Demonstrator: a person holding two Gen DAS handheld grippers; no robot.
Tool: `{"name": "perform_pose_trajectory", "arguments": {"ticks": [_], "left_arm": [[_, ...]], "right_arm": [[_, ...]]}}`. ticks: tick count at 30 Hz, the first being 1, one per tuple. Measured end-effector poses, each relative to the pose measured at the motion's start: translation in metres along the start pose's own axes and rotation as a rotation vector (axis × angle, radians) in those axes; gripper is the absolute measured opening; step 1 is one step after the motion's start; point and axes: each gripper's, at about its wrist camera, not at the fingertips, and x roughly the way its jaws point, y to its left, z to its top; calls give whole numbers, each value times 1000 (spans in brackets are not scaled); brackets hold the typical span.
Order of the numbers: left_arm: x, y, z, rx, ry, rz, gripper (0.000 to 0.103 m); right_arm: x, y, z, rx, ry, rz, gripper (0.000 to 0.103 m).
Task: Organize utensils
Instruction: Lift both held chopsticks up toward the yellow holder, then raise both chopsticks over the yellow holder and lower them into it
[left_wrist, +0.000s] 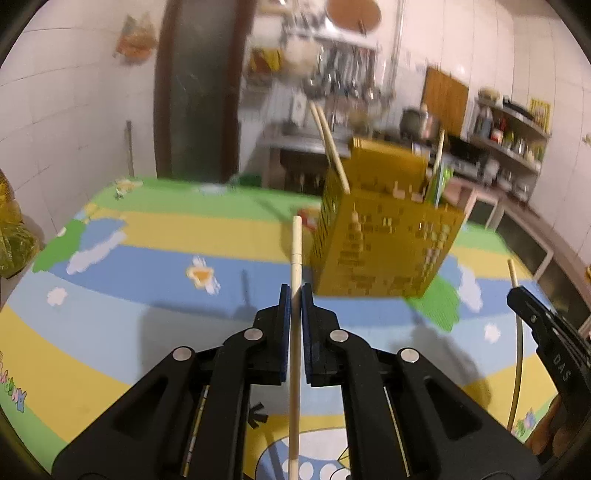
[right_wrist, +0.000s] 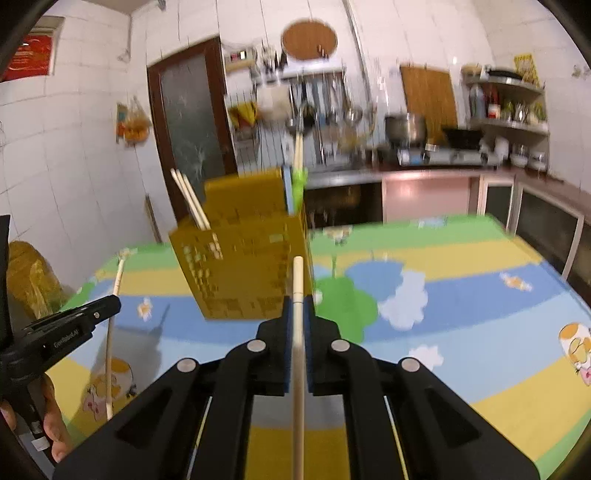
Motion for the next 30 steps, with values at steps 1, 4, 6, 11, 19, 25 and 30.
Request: {"name": "perform_pose_trajectory", "arguments": {"ticks": [1, 4, 6, 11, 19, 25, 30], "left_arm": [[-4, 2, 2, -10, -20, -3, 4], [-16, 4, 4, -26, -68, 1, 4], [-22, 2, 6, -15, -99, 11, 4], [-28, -5, 3, 17, -127, 6, 4], [-38, -10, 0, 55, -173, -12, 4], [-40, -9, 0, 52, -183, -20, 4], [-43, -10, 6, 43, -179, -47, 4]], "right_arm": [[-4, 1, 1, -1, -25, 4, 6], [-15, 1, 3, -3, -101, 9, 6], [-23, 4, 4, -10, -141, 3, 6], [-35, 6, 5, -13, -228, 14, 6], [-38, 10, -2, -57, -293, -4, 6], [-41, 11, -4, -65, -306, -6, 6], [-49, 11, -1, -42, -308, 15, 6]]}}
